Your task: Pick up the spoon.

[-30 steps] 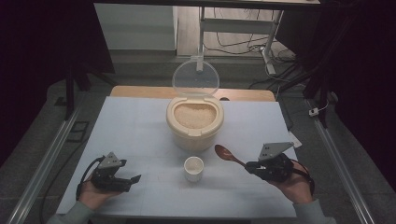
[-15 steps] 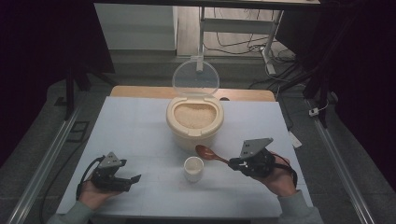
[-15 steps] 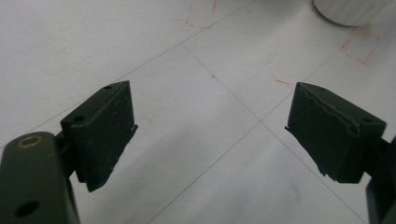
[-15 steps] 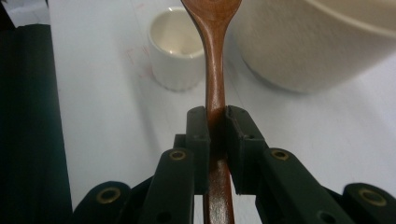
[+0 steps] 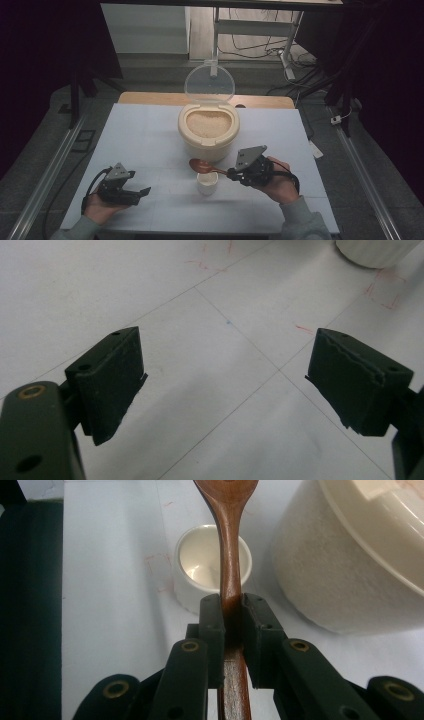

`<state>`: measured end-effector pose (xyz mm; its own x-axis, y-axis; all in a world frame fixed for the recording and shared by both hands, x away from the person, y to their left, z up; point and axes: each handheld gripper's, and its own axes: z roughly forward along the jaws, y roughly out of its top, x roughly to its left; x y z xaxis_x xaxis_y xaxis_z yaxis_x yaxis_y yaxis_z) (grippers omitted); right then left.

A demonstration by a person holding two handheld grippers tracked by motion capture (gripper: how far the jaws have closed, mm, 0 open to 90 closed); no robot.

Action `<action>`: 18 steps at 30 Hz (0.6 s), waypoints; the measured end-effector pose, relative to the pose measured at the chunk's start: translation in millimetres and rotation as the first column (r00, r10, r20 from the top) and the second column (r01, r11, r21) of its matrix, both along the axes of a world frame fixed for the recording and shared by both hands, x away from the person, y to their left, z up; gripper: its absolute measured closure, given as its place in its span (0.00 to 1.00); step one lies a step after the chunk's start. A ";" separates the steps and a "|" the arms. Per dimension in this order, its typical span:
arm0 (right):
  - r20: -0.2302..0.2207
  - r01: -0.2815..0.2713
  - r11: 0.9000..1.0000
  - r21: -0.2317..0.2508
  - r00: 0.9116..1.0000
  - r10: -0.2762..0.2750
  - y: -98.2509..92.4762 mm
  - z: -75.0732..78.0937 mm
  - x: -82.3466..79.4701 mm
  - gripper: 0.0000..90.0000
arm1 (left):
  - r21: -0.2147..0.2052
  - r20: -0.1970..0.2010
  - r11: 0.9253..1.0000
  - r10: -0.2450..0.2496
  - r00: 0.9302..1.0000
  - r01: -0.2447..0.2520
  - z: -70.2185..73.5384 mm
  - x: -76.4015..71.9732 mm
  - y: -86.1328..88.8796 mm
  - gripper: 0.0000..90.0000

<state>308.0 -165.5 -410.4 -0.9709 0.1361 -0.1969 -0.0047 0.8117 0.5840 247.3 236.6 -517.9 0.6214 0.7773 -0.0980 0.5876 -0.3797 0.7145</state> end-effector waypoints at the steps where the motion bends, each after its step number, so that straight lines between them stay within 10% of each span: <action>1: 0.000 0.000 1.000 0.000 1.000 0.000 0.0 0.0 0.0 0.89 | 0.000 0.000 1.000 0.000 1.000 0.000 0.0 0.0 0.0 0.17; 18: 0.024 -0.028 0.999 -0.043 0.999 0.029 11.0 -7.1 -2.8 0.89 | -0.008 0.004 1.000 -0.008 1.000 0.008 4.7 -0.7 -3.2 0.17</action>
